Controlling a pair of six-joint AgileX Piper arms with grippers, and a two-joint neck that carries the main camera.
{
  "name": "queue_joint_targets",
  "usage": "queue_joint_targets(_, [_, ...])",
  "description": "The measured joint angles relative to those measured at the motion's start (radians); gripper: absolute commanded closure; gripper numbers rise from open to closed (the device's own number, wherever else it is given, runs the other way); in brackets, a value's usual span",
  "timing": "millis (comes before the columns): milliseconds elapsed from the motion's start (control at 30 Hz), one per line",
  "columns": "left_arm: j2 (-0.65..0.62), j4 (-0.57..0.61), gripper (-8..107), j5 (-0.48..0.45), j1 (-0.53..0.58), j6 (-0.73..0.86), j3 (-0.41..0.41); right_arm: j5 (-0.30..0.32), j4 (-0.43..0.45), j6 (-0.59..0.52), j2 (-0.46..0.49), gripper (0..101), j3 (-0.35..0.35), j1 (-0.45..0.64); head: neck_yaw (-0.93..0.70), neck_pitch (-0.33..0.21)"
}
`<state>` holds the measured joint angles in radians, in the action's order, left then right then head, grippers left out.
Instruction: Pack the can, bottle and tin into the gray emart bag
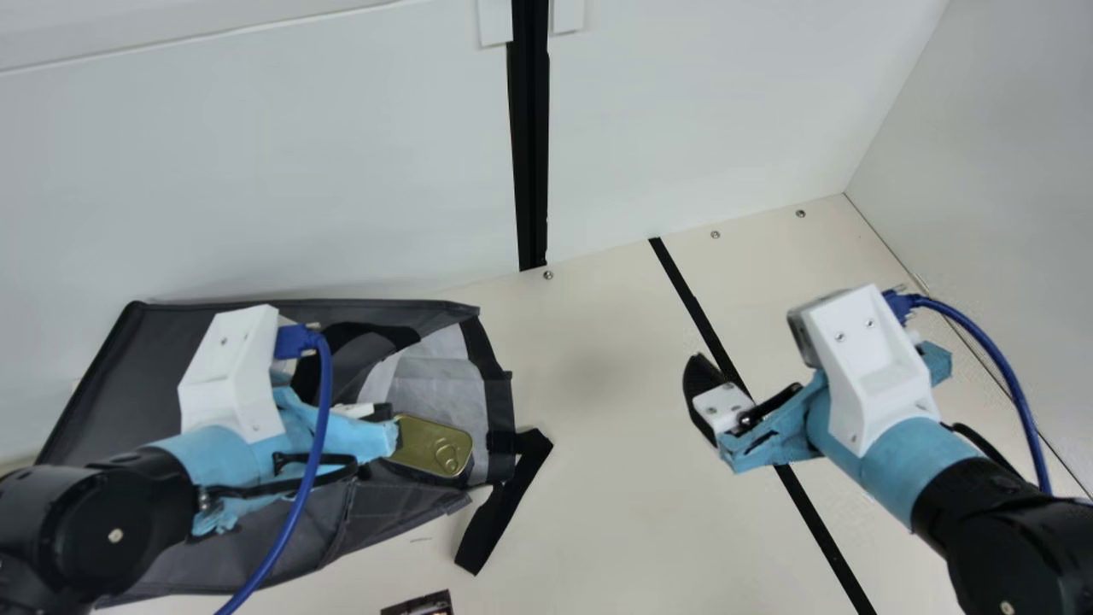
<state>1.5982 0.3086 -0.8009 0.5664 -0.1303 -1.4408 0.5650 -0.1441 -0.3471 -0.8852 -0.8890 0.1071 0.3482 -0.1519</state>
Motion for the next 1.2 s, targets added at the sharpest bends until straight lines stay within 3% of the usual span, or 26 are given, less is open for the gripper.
queue_joint_targets(733, [0.000,0.000,89,0.000,0.000,0.000,0.000,0.183,0.317,0.255,0.065,10,-0.133,0.079,-0.002,0.000])
queue_joint_targets(1200, [0.000,0.000,89,0.000,0.000,0.000,0.000,0.330,0.407,0.364,0.084,10,-0.235,0.119,0.000,0.000])
